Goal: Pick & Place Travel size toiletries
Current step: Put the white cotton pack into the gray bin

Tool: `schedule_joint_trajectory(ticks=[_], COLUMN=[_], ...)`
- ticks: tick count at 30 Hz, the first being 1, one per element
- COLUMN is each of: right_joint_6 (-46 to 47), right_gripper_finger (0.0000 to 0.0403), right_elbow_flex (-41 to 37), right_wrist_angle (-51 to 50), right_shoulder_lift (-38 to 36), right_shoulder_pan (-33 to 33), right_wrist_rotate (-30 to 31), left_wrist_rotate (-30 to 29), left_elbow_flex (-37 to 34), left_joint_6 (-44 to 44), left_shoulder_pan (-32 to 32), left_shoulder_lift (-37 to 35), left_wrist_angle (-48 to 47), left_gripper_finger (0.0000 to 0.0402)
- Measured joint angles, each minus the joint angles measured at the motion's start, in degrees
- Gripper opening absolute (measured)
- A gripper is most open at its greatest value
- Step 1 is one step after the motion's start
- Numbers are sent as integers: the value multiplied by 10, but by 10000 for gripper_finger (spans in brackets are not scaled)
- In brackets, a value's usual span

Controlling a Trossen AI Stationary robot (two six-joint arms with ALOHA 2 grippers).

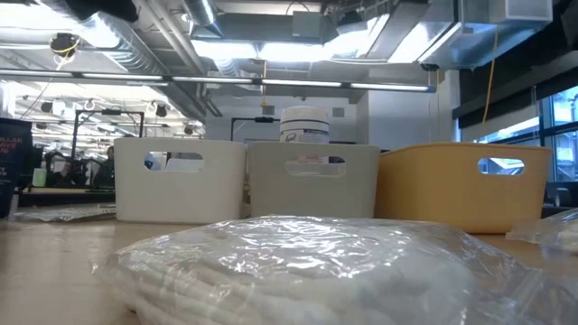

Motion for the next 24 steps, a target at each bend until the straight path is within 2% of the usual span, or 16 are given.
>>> schedule_joint_trajectory(ticks=[5, 15, 19, 24], right_joint_6=[-37, -42, -55, -58], right_gripper_finger=[93, 202, 208, 163], right_elbow_flex=[0, 0, 0, 0], right_wrist_angle=[-2, 8, 22, 25], right_shoulder_lift=[42, 110, 127, 130], right_shoulder_pan=[11, 12, 12, 11], right_wrist_rotate=[29, 31, 30, 29], left_wrist_rotate=[5, 24, 24, 24], left_elbow_flex=[0, 0, 0, 0], left_joint_6=[0, -2, -2, -2], left_shoulder_pan=[0, 0, 0, 0], left_shoulder_lift=[0, 0, 0, 0], left_wrist_angle=[12, 12, 13, 13], left_gripper_finger=[54, 54, 54, 54])
